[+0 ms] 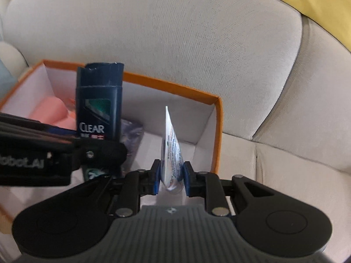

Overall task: Organize rigid objects
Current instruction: 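Lift the shampoo and Vaseline tube and carry them over the orange box, then lower the shampoo and Vaseline tube into the box and open both grippers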

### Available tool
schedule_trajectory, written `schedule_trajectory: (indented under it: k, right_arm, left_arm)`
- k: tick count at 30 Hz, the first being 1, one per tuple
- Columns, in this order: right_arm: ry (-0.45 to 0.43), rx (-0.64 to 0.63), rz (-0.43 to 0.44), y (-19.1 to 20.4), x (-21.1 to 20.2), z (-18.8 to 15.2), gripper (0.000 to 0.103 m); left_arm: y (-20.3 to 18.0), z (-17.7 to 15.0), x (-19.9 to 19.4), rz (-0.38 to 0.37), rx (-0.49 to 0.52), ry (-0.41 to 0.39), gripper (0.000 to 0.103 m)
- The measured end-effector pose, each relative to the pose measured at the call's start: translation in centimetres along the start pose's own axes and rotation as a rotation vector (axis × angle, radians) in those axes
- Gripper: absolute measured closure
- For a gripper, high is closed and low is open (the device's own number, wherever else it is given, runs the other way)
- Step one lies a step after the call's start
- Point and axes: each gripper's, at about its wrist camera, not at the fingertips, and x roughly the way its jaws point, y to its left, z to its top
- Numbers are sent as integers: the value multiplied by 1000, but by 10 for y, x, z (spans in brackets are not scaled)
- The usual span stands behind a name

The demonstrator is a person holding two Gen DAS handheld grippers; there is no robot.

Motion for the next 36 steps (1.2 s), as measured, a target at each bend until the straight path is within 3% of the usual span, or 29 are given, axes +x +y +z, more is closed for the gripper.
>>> schedule_trajectory:
  k: [18, 31, 36]
  right_arm:
    - [33, -195, -44, 8, 35, 19, 80]
    - [-6, -165, 82, -19, 16, 3, 89]
    - [77, -109, 144, -28, -3, -1, 89]
  left_arm:
    - [21, 17, 32, 13, -73, 123, 60]
    - [13, 22, 56, 17, -66, 177, 61]
    - [10, 21, 54, 16, -19, 197, 62]
